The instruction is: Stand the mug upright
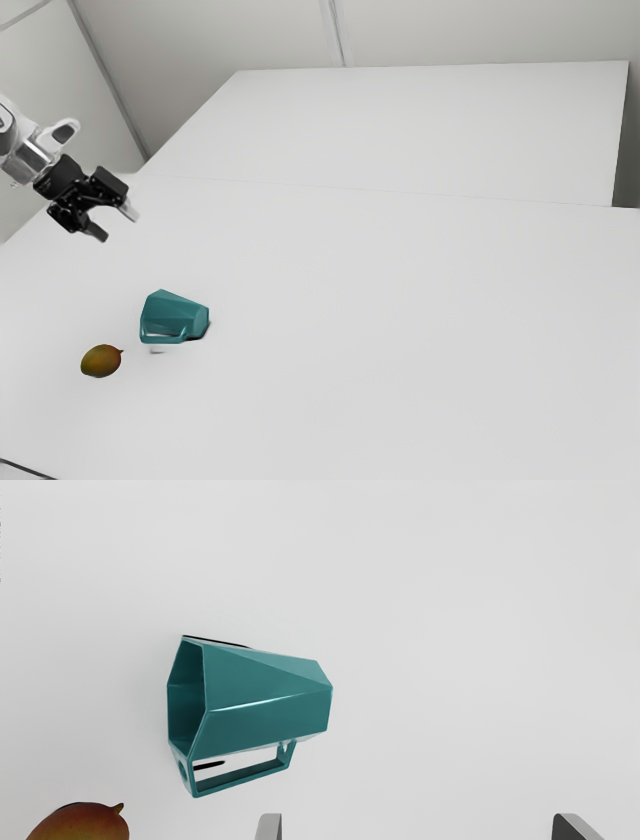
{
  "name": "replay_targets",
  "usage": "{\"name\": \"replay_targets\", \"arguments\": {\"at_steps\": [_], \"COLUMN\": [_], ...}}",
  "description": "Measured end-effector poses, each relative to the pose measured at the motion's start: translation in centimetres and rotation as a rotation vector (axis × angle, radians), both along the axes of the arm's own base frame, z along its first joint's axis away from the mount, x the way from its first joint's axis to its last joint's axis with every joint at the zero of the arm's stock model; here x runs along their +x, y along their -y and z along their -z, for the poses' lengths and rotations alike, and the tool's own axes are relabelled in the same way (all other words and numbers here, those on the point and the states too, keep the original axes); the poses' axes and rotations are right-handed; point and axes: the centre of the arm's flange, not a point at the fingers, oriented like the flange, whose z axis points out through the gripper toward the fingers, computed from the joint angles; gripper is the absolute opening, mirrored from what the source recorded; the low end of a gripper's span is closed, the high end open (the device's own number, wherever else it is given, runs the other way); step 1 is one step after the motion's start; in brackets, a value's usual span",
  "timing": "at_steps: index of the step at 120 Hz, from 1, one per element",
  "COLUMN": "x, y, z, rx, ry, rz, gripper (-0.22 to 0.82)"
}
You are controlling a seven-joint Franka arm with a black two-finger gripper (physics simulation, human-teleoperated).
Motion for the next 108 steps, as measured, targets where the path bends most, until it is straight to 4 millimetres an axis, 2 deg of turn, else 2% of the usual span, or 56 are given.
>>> {"name": "replay_targets", "arguments": {"at_steps": [14, 31, 42, 66, 88, 108], "x": [-1.2, -2.0, -2.9, -5.0, -6.0, -6.9], "y": [-2.0, -3.1, -3.7, -5.7, -6.7, -8.0], "z": [1.6, 3.3, 5.5, 8.9, 11.7, 15.1], "rx": [-0.063, -0.112, -0.159, -0.229, -0.257, -0.282], "ry": [0.07, 0.146, 0.189, 0.293, 0.351, 0.367], "rz": [-0.004, 0.023, 0.023, 0.011, 0.035, 0.045], "gripper": [0.59, 0.59, 0.59, 0.59, 0.59, 0.59]}}
